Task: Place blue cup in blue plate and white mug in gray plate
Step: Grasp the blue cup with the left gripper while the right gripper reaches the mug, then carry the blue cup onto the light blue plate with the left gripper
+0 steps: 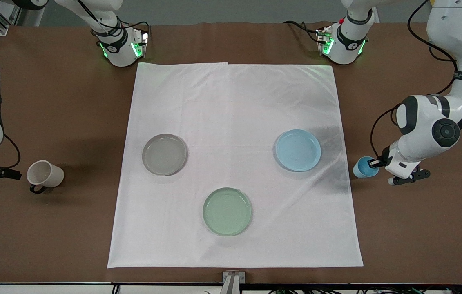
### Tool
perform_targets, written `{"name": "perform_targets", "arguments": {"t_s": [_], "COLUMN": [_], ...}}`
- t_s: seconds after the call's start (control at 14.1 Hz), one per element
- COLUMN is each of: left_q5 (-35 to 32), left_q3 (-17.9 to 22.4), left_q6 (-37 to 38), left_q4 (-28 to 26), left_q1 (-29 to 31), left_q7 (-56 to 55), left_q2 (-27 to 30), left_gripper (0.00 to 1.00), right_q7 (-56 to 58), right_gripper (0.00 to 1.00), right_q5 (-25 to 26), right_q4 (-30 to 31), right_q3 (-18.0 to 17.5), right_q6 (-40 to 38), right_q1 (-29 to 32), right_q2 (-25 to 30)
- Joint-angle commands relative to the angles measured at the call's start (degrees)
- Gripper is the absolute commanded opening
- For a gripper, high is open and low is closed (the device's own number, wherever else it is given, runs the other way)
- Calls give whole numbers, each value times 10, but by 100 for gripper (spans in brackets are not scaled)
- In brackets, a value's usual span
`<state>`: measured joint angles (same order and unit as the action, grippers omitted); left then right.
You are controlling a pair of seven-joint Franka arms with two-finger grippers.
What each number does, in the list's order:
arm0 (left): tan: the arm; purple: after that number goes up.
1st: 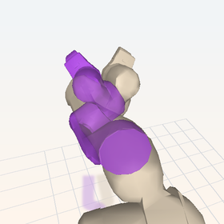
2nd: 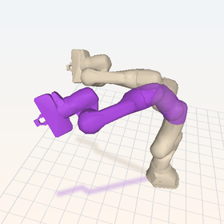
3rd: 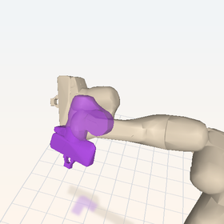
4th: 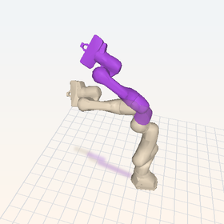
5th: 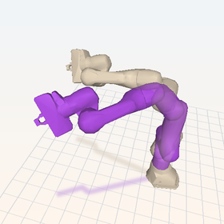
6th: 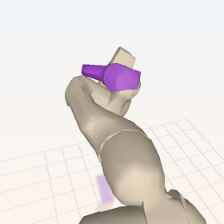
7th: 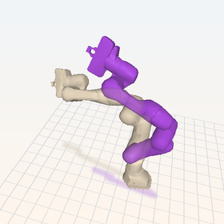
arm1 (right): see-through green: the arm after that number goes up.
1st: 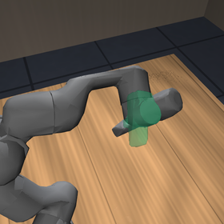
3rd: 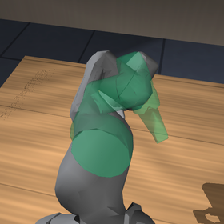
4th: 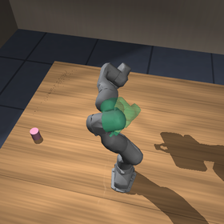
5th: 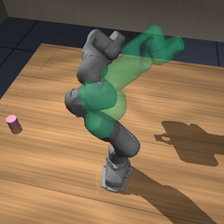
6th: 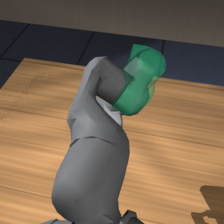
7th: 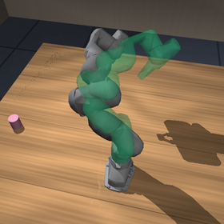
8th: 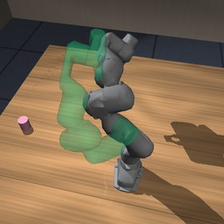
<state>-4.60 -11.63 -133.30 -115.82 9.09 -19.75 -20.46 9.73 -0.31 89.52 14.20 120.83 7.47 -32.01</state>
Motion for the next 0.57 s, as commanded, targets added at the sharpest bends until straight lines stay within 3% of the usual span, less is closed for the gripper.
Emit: {"name": "perform_targets", "arguments": {"t_s": [0.0,0.21,0.36,0.5], "left_q5": [-4,-4,-4,-4], "left_q3": [-38,-80,-112,-129], "left_q6": [23,23,20,17], "left_q4": [-31,-50,-49,-49], "left_q1": [1,0,-1,-9], "left_q7": [-71,-134,-205,-237], "left_q2": [38,53,45,38], "left_gripper": [1,1,1,1], "right_q7": [-3,-5,-3,-1], "right_gripper": [83,80,78,79], "right_q5": [-5,-11,-56,-66], "right_q4": [-8,-10,-10,-10], "right_q3": [-6,-8,-8,-8], "right_q6": [33,61,62,65], "right_q1": [5,10,14,13], "right_q2": [-26,-45,-52,-58]}}
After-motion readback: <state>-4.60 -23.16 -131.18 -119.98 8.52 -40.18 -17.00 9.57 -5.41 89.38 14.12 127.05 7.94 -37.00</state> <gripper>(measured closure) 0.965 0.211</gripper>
